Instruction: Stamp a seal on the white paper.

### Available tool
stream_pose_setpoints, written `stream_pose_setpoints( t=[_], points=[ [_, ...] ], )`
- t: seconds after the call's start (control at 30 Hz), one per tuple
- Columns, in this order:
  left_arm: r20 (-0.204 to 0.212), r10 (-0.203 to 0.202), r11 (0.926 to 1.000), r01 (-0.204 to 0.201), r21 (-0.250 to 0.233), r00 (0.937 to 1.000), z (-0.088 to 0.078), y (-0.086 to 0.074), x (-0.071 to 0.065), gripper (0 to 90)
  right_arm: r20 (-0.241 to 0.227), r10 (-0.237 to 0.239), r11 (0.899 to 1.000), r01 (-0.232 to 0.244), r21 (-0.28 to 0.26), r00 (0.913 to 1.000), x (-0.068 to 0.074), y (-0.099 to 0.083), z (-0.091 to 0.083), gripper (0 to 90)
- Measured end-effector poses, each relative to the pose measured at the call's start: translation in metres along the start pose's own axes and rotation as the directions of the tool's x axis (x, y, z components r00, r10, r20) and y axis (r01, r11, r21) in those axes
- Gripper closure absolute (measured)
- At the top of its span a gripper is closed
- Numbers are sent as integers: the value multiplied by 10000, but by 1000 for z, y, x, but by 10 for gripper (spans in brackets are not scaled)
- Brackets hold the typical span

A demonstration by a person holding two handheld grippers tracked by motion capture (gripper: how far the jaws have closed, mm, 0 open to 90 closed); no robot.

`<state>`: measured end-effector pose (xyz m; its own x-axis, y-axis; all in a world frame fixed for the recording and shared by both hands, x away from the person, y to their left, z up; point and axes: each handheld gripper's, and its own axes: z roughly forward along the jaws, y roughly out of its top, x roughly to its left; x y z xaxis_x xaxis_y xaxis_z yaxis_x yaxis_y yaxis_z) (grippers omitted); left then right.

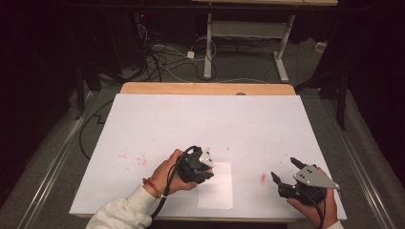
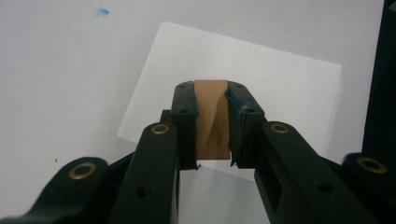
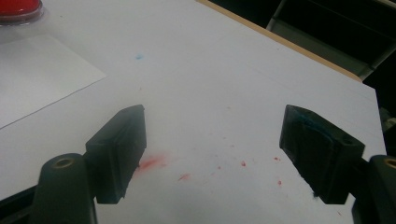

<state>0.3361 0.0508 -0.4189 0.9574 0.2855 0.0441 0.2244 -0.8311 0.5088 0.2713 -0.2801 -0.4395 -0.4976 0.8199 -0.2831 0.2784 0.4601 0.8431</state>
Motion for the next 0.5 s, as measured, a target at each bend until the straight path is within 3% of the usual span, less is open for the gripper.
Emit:
stream_pose_setpoints(
  t=[0.5],
  points=[
    [442, 305, 9982, -327, 498, 9986, 21, 6, -5, 737, -13, 30, 10000, -30, -46, 10000, 0, 0, 0, 230]
  ],
)
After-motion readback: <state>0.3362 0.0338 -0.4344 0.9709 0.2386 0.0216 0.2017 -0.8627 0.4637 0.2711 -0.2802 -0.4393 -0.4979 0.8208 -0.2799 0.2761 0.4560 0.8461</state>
